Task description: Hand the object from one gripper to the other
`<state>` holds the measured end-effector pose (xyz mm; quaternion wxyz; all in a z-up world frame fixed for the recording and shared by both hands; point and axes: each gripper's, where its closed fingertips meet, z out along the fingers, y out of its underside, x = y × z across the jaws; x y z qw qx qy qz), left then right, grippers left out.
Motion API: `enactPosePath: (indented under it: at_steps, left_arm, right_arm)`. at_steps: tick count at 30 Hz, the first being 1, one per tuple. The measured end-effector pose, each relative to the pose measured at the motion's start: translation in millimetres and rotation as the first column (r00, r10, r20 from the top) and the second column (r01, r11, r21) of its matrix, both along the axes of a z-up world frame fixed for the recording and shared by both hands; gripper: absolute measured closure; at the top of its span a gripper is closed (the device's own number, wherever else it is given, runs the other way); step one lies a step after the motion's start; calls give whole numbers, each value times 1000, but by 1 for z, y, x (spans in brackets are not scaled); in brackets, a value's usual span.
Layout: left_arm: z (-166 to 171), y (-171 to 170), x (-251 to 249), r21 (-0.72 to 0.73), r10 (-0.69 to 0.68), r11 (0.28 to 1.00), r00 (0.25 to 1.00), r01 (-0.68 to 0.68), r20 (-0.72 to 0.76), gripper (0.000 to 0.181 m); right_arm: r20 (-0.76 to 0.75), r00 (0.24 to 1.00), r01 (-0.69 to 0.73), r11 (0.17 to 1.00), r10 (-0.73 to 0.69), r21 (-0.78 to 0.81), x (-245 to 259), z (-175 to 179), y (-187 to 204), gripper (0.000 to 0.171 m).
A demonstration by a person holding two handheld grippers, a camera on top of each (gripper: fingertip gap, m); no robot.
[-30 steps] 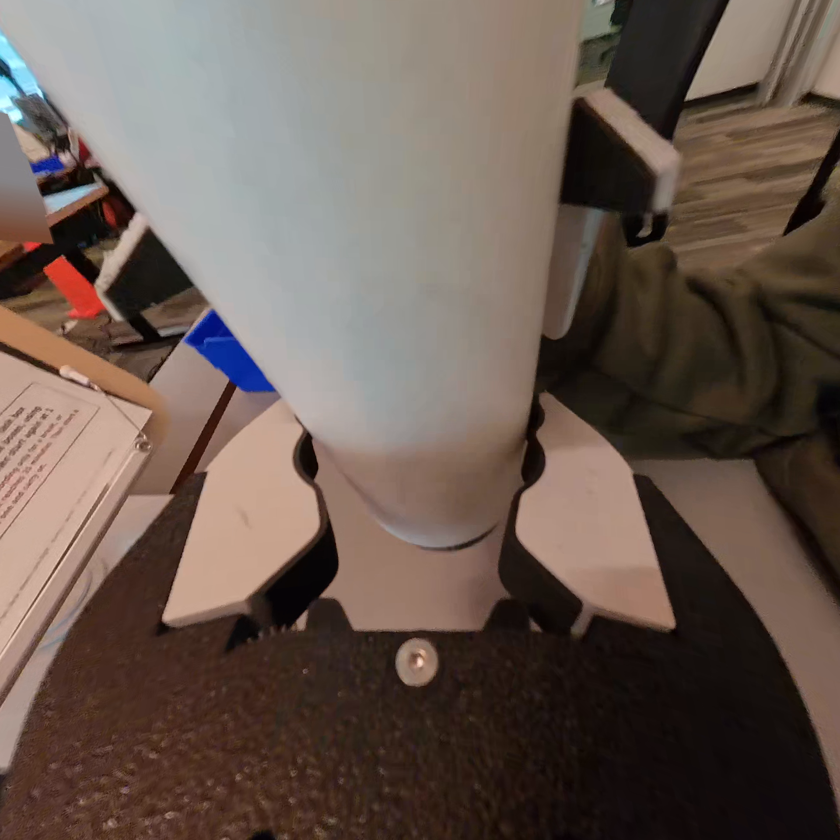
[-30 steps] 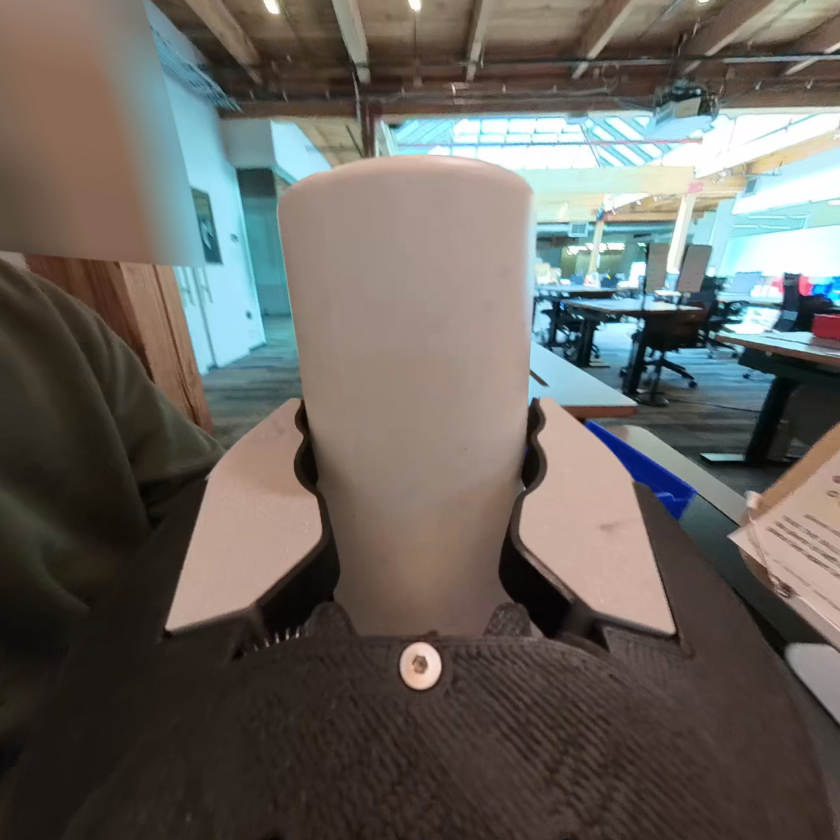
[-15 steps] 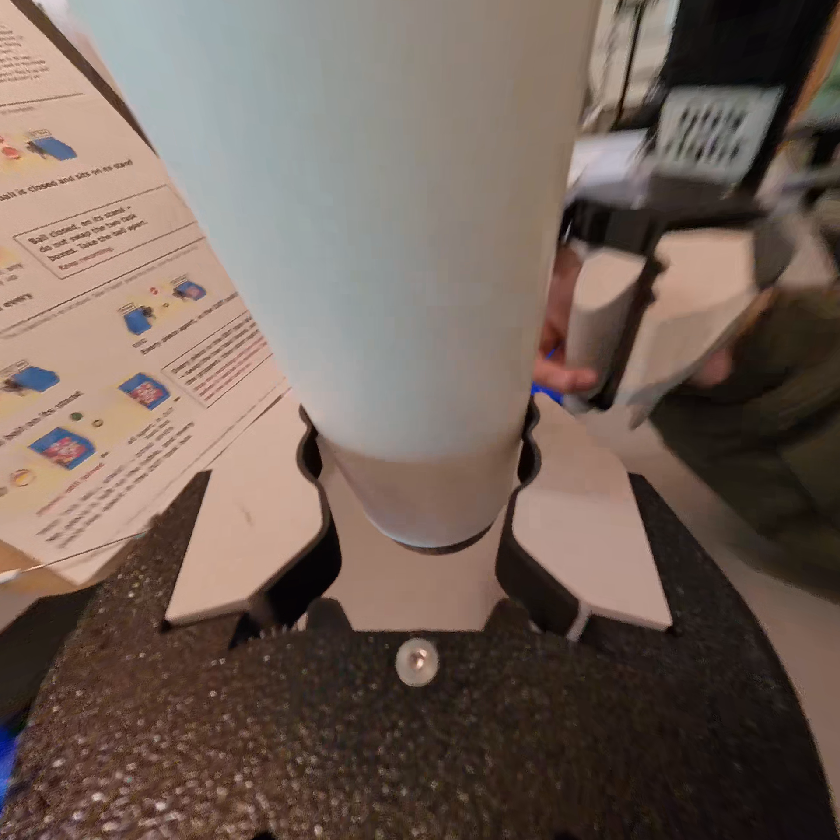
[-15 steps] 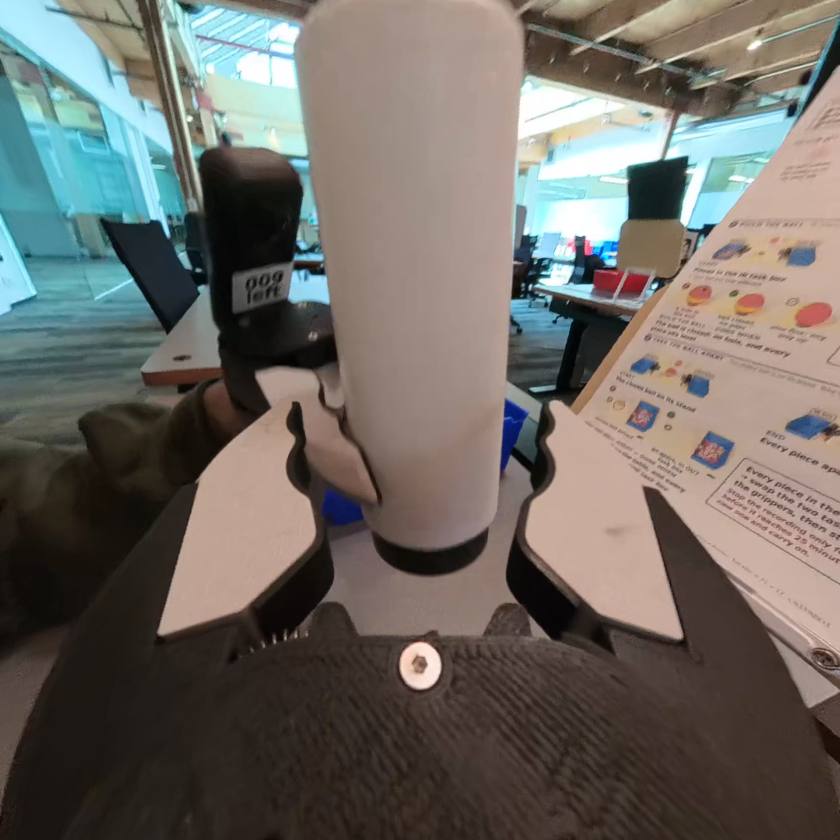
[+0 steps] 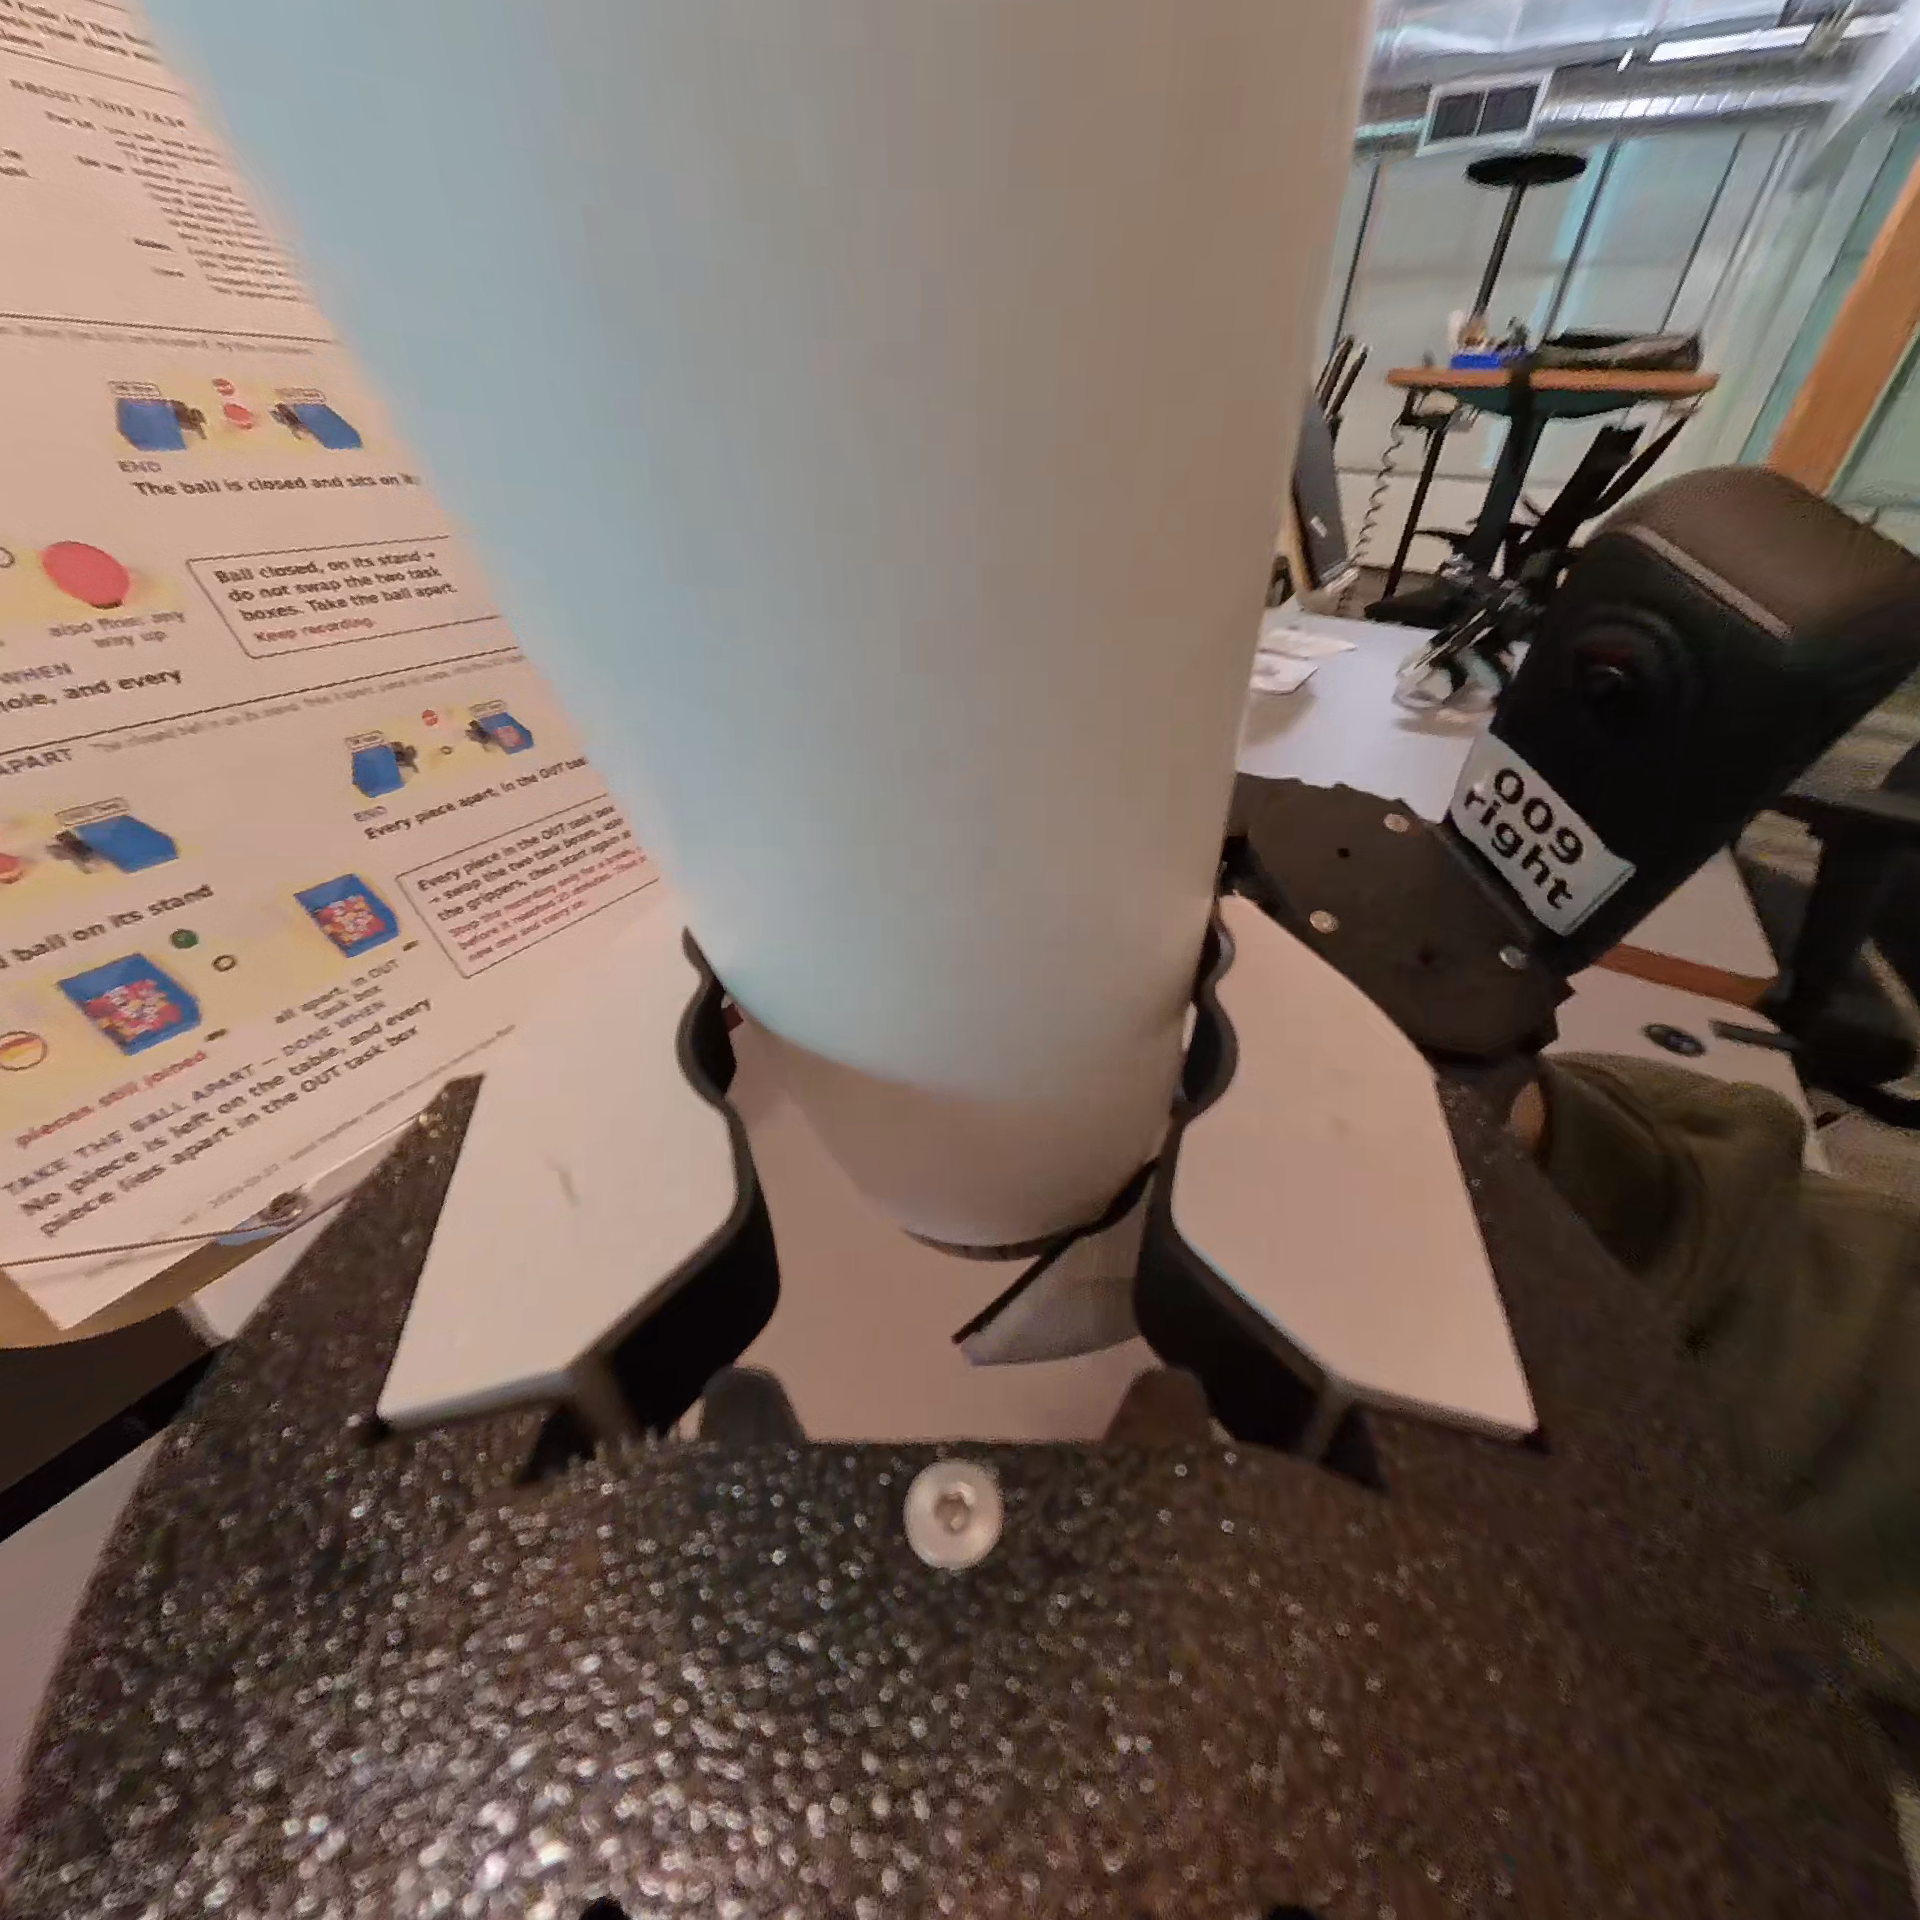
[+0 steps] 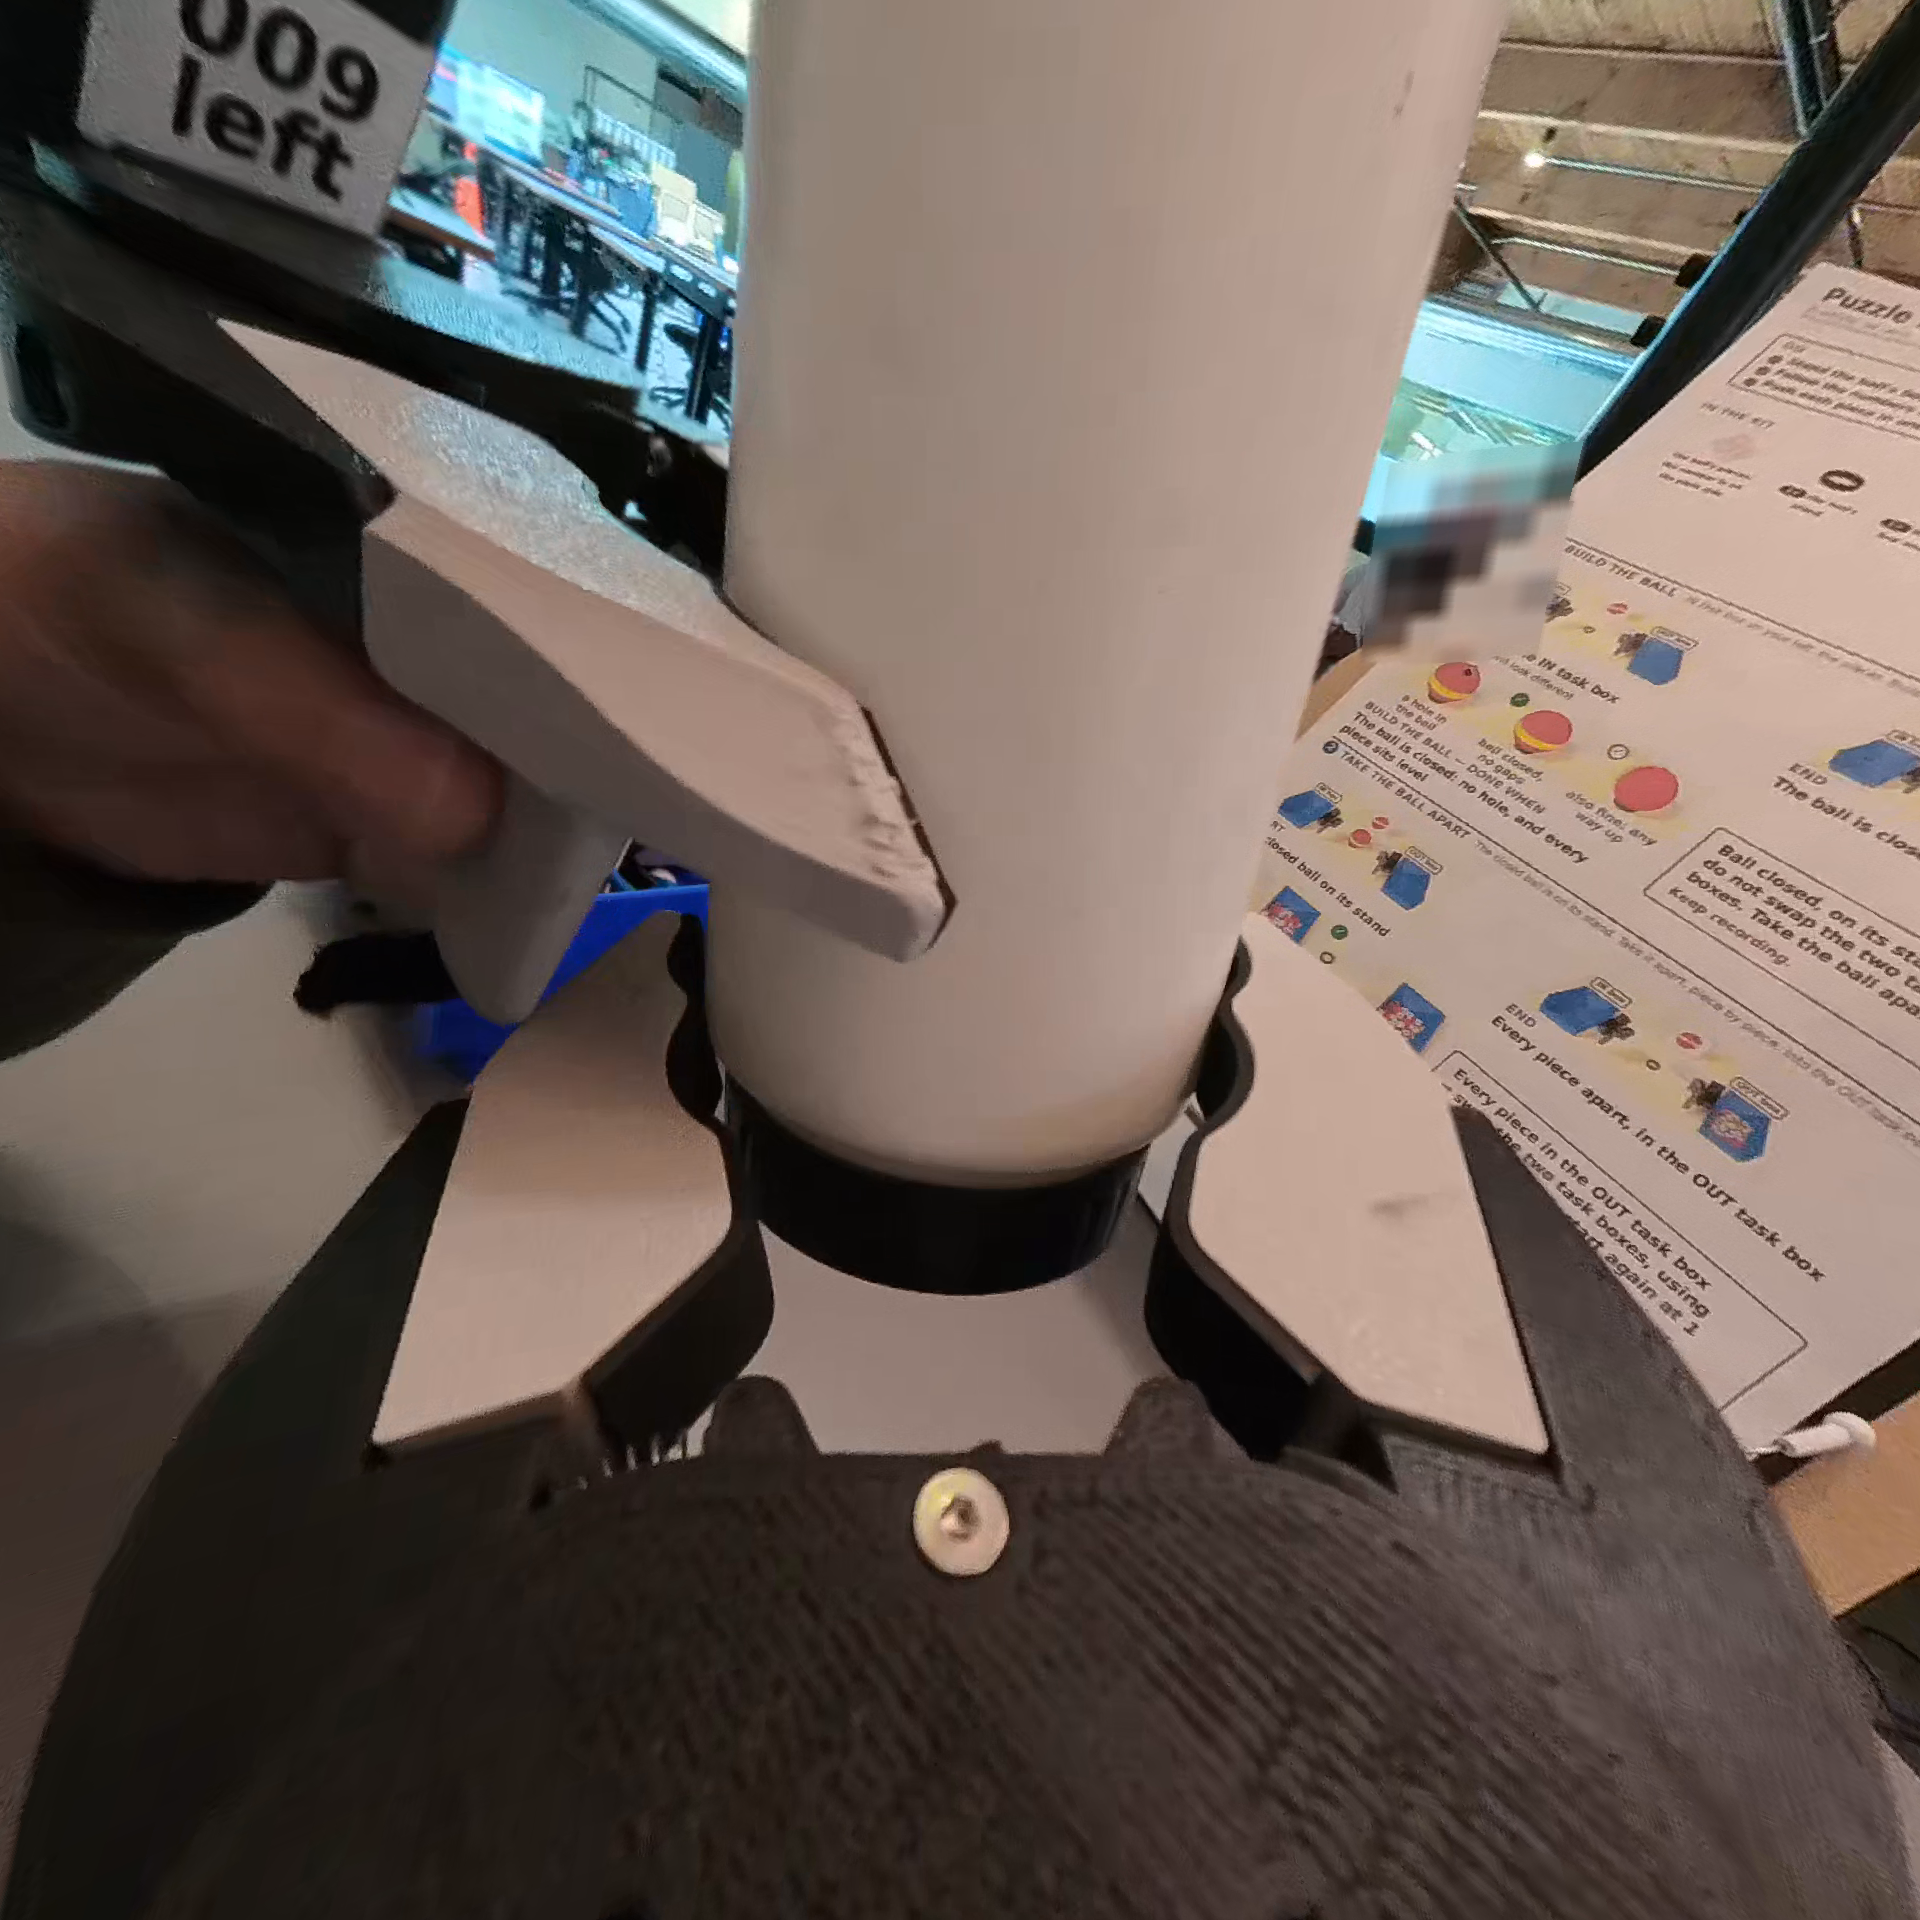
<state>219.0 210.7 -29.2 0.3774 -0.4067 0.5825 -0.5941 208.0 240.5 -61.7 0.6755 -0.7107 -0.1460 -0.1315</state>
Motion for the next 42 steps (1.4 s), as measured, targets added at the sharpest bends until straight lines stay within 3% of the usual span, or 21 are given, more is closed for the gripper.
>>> enactPosePath:
  at_steps: [1,5,8,11,16,22,24,27,32,35,37,40,42]
  left_arm:
    - [-1,0,0,20,8,1000,1000,-8,-10,95]
    - [3,-1,-6,68,-24,997,1000,23,15,90]
    - [32,13,-21,-14,-9,1000,988,11,153,77]
    - [45,37,-30,-135,20,991,983,5,185,67]
    - [52,47,-31,-383,-30,916,972,120,233,83]
    - [57,61,-29,-488,66,869,957,83,281,85]
    - [60,77,-33,-553,147,832,941,49,305,86]
    - [68,101,-45,-638,240,769,907,40,346,87]
    - [82,114,-66,-749,233,624,863,222,449,89]
    - [81,100,-58,-754,155,602,888,263,433,89]
    - [80,91,-54,-763,142,588,894,270,425,89]
    - [90,82,-63,-781,115,478,853,402,510,89]
    - [90,75,-61,-806,74,390,857,446,510,89]
  right_arm:
    - [8,1000,-2,1000,2,-5,1,-1,0,79]
    - [-4,999,-41,999,40,-24,0,-4,-3,79]
    - [53,997,-50,997,52,-53,5,-4,-14,80]
    - [149,983,-91,992,103,-89,-1,-6,-24,81]
    - [156,979,-122,989,134,-84,-10,-6,-20,82]
    - [147,987,-66,998,64,7,-2,4,-20,85]
    - [123,992,-36,998,29,56,7,7,-20,76]
    - [-47,998,-30,995,34,92,23,-3,-15,57]
    - [-225,946,-200,966,234,163,7,-25,2,58]
    - [-165,933,-295,943,319,157,-21,-30,11,67]
    - [-63,961,-259,956,270,135,-22,-35,16,71]
    - [74,974,-225,937,213,268,-23,-16,11,77]
    - [130,974,-225,873,187,432,-29,13,-4,80]
